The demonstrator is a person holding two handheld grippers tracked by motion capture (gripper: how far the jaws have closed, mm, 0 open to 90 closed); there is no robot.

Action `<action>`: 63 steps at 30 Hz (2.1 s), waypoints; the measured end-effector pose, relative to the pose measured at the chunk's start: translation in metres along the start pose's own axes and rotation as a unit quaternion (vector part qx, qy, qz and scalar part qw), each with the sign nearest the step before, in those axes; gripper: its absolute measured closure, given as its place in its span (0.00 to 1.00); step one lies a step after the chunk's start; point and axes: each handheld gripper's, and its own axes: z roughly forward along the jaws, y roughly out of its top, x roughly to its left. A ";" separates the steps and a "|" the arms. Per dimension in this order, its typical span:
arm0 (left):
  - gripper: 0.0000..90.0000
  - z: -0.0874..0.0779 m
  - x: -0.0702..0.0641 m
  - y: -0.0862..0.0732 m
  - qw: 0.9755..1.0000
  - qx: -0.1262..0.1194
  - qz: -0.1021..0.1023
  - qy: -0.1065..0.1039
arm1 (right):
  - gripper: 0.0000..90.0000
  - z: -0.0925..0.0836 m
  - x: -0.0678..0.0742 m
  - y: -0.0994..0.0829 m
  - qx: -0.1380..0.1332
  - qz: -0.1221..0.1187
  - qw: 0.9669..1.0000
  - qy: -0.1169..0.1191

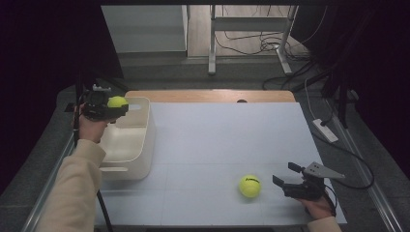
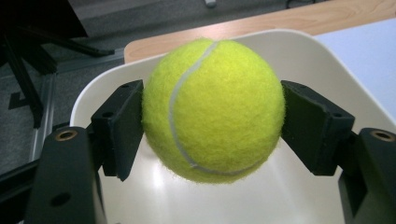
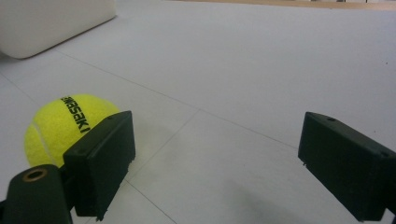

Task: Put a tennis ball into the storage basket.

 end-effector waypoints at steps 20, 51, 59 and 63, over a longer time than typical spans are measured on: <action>0.30 0.013 -0.002 -0.002 0.999 0.054 0.006 -0.002 | 0.12 0.000 0.000 0.000 0.000 0.000 1.000 0.000; 0.15 0.002 -0.003 -0.002 0.999 0.022 -0.020 -0.024 | 0.12 0.000 0.000 0.000 0.000 -0.002 1.000 -0.001; 0.12 -0.009 -0.005 -0.003 0.998 -0.007 -0.028 -0.049 | 0.12 -0.001 0.000 0.001 -0.003 -0.001 1.000 -0.001; 0.12 -0.015 -0.005 -0.006 0.997 -0.026 -0.026 -0.068 | 0.12 0.000 0.000 0.001 -0.002 -0.001 1.000 -0.002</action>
